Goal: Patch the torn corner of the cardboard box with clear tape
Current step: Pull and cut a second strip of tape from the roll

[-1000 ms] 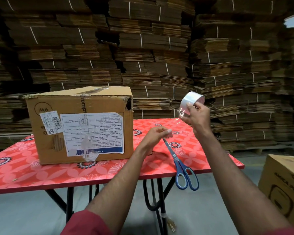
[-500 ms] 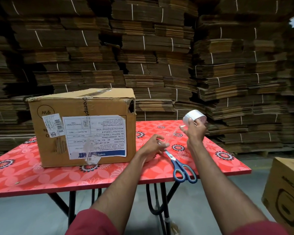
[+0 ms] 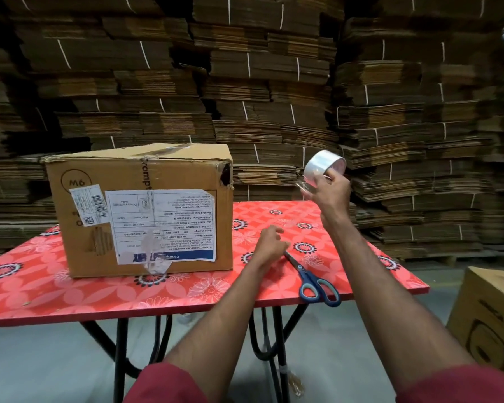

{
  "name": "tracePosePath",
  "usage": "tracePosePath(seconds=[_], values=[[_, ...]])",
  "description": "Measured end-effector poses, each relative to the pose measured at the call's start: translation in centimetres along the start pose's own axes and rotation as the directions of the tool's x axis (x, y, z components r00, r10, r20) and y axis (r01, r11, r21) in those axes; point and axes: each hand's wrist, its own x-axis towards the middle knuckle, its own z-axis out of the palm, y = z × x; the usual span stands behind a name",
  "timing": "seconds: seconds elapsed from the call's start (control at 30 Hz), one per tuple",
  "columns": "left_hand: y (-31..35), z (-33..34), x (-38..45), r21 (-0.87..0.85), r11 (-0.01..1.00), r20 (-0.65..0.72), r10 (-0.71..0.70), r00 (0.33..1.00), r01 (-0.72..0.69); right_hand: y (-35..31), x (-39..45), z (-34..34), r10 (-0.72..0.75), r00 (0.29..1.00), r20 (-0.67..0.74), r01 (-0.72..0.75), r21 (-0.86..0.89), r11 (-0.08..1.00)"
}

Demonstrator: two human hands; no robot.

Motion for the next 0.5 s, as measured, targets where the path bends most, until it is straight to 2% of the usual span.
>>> tracePosePath(seconds=[0.07, 0.1, 0.2, 0.27, 0.37, 0.5], values=[[0.7, -0.5, -0.4, -0.271, 0.961, -0.056, -0.068, 0.996, 0.05, 0.2, 0.1, -0.3, 0.038, 0.999, 0.013, -0.038, 0.052, 0.998], [1.0, -0.7, -0.5, -0.386, 0.92, -0.039, -0.091, 0.995, 0.069, 0.3, 0.2, -0.4, 0.04, 0.999, 0.012, -0.041, 0.061, 0.997], [1.9, -1.2, -0.9, -0.666, 0.728, 0.148, -0.09, 0.985, 0.166, 0.3, -0.2, -0.6, 0.042, 0.999, 0.016, -0.044, 0.105, 0.994], [2.4, -1.4, -1.2, -0.752, 0.623, 0.234, -0.053, 0.971, 0.215, 0.1, -0.5, -0.7, 0.062, 0.998, 0.02, -0.064, 0.145, 0.987], [2.8, -1.6, -1.4, -0.823, 0.505, 0.291, -0.016, 0.956, 0.259, 0.0, -0.7, -1.0, 0.07, 0.997, 0.03, -0.074, 0.163, 0.984], [2.6, -2.2, -1.7, -0.867, 0.415, 0.324, 0.044, 0.945, 0.277, 0.3, -0.7, -1.4, 0.054, 0.998, 0.03, -0.059, 0.18, 0.982]])
